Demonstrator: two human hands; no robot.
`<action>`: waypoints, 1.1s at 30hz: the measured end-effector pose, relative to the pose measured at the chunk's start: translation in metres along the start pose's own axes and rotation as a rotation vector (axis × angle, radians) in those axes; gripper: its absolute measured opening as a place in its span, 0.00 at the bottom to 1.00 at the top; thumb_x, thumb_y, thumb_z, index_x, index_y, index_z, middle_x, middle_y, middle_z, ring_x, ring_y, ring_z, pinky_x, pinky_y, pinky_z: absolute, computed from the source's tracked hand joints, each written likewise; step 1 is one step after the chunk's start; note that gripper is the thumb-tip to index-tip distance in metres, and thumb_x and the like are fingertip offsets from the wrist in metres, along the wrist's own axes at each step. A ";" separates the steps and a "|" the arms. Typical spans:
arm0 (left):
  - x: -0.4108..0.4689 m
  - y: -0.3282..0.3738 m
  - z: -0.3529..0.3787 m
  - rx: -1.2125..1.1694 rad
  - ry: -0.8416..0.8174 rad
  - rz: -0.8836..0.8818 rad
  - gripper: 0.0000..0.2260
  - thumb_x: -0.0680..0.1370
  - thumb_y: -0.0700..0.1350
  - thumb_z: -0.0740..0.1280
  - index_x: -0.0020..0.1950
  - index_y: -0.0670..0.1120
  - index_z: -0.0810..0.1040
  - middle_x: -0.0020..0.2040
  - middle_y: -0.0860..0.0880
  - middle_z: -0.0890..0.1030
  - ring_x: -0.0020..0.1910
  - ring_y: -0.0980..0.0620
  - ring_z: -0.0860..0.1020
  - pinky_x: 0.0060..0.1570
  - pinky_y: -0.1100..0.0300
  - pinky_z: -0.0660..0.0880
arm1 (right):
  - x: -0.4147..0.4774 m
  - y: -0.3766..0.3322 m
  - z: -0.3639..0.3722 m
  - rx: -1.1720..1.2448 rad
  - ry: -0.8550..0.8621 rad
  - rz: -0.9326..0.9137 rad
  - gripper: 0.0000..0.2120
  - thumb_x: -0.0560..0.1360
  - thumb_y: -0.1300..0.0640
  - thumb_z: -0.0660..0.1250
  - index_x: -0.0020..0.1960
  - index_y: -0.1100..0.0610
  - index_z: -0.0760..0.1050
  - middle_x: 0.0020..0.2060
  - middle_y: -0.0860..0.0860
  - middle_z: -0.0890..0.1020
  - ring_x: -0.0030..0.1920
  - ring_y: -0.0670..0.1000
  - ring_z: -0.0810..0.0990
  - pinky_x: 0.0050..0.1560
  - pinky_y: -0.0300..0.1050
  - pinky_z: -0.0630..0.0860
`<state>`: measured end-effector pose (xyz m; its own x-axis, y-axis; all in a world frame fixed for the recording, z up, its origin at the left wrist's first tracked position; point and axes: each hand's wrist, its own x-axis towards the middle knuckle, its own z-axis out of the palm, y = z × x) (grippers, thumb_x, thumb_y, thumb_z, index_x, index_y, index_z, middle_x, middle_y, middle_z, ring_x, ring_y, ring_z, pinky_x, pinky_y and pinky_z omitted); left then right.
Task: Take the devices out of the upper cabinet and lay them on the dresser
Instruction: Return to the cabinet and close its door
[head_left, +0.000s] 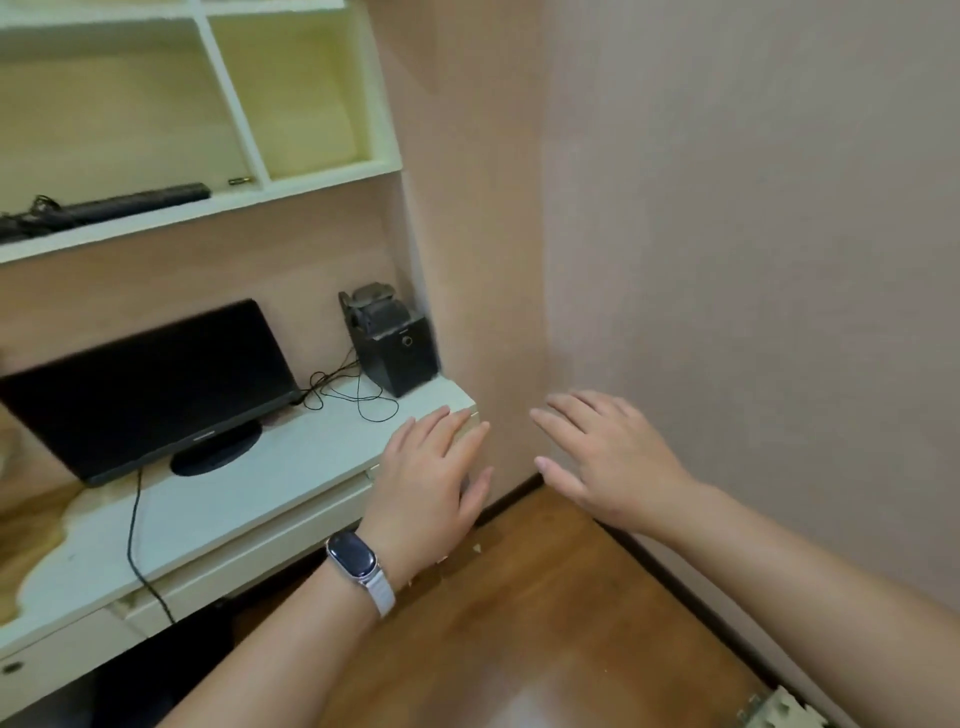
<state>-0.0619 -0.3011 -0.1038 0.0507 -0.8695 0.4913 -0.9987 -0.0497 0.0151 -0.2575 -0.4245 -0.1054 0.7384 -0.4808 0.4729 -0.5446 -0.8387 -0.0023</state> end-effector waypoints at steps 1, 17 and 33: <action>0.004 -0.008 0.001 0.005 0.007 -0.012 0.19 0.77 0.54 0.64 0.67 0.50 0.75 0.66 0.47 0.76 0.68 0.46 0.70 0.67 0.46 0.66 | 0.010 0.001 0.004 0.005 0.001 -0.011 0.25 0.76 0.42 0.59 0.66 0.56 0.75 0.61 0.55 0.79 0.62 0.59 0.76 0.61 0.54 0.72; 0.149 -0.213 0.056 -0.013 0.160 0.025 0.20 0.77 0.54 0.63 0.67 0.49 0.76 0.66 0.48 0.77 0.68 0.47 0.71 0.68 0.48 0.65 | 0.239 0.000 0.074 -0.139 0.052 -0.041 0.25 0.78 0.41 0.56 0.66 0.55 0.75 0.60 0.55 0.80 0.61 0.59 0.77 0.60 0.54 0.73; 0.291 -0.329 0.041 0.094 0.380 0.079 0.19 0.76 0.52 0.65 0.64 0.46 0.78 0.63 0.44 0.78 0.65 0.42 0.73 0.64 0.44 0.68 | 0.432 0.022 0.088 -0.110 0.295 -0.093 0.25 0.76 0.42 0.57 0.64 0.56 0.76 0.59 0.55 0.80 0.60 0.58 0.76 0.55 0.52 0.73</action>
<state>0.2817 -0.5583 -0.0014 -0.0514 -0.6298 0.7750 -0.9930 -0.0502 -0.1066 0.0849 -0.6734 0.0213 0.6486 -0.2950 0.7017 -0.5318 -0.8351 0.1405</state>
